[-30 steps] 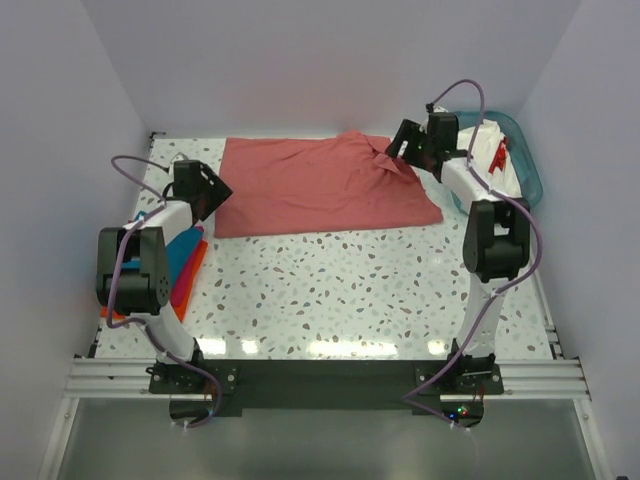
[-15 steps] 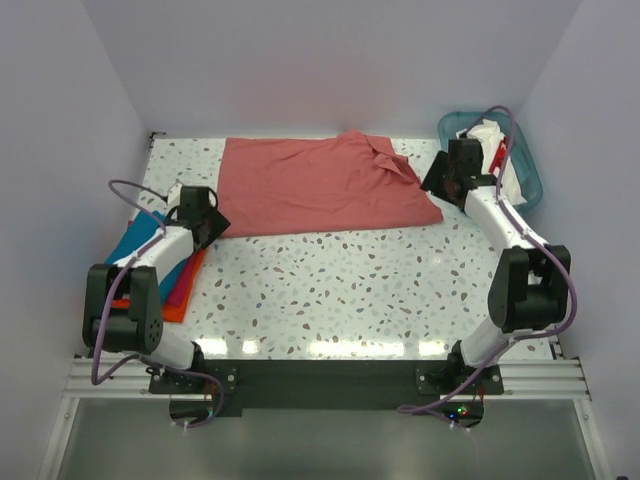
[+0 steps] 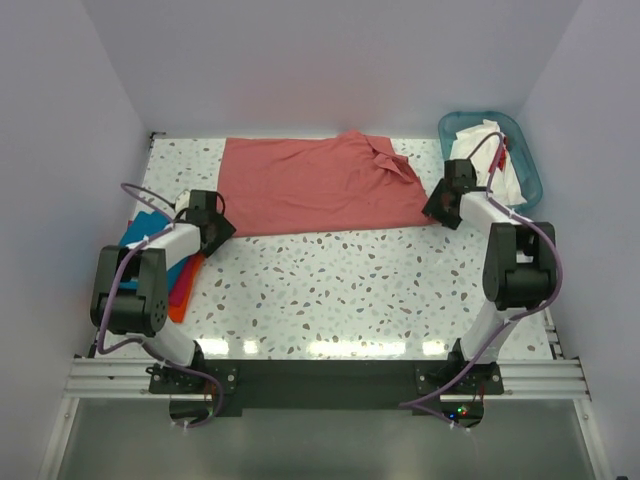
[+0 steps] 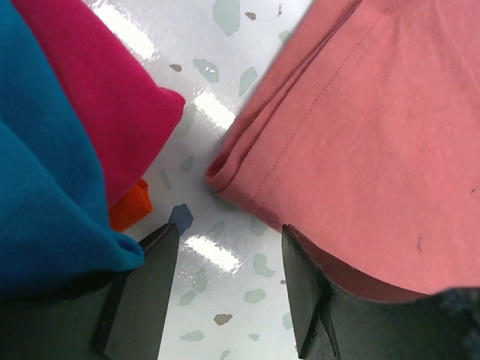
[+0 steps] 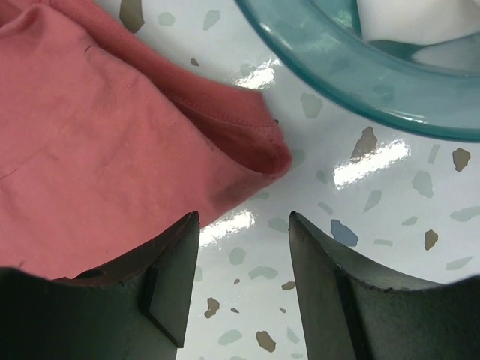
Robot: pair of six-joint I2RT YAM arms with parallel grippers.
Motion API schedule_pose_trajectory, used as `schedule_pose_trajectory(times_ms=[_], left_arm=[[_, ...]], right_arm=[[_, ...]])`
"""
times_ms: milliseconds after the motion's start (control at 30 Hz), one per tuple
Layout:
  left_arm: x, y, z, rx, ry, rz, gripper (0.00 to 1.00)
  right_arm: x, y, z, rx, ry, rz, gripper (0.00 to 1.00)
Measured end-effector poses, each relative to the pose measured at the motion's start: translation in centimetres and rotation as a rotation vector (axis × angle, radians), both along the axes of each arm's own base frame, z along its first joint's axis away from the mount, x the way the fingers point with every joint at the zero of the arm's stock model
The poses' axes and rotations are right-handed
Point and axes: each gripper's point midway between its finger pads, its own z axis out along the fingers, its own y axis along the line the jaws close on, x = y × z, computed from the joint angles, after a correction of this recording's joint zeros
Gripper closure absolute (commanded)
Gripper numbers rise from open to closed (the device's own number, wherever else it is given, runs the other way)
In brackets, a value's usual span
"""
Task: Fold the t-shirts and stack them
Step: Fold the tshirt
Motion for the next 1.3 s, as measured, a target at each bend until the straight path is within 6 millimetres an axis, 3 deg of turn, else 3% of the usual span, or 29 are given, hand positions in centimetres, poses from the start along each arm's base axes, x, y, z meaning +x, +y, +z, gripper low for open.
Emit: schedule_pose_trajectory(times_ms=[267,433,533,667,800,833,867,900,1167,1300], left_arm=[[1.3,-0.2,0.2,-0.013,-0.045,0.004,0.36],[2.6,-0.3,0.2,-0.019,-0.060,0.019,0.47],[3.2,-0.2,0.0,-0.016,-0.063,0.025,0.56],[3.7,0.0,-0.3,-0.008,-0.061,0.039,0.82],[4.3,0.0,-0.5,-0.005,-0.060,0.039,1.00],[4.4,0.0,-0.4,-0.004,-0.060,0.037,1.00],[4.5,0.0,-0.4,-0.002,-0.059,0.034,1.00],[4.5,0.0,-0.4,0.000,-0.057,0.031,1.00],[3.9,0.0,0.2,0.007,-0.045,0.021,1.00],[3.5,0.1,3.7,0.008,-0.097,0.008,1.00]], right_arm=[[0.8,0.0,-1.0,0.031,-0.011,-0.018,0.46],[0.9,0.1,-1.8,0.038,0.000,-0.021,0.49],[0.9,0.1,-2.1,0.039,0.004,-0.022,0.51],[1.0,0.2,-2.1,0.040,0.000,-0.022,0.59],[1.1,-0.4,-2.7,0.044,0.006,-0.035,0.77],[1.1,-0.6,-2.9,0.045,0.012,-0.040,0.83],[1.1,-0.7,-3.2,0.046,0.016,-0.045,0.97],[1.2,-0.8,-3.1,0.047,0.013,-0.045,1.00],[1.5,-0.8,-1.7,0.062,-0.007,-0.047,1.00],[1.1,-0.9,2.3,0.066,-0.073,-0.044,1.00]])
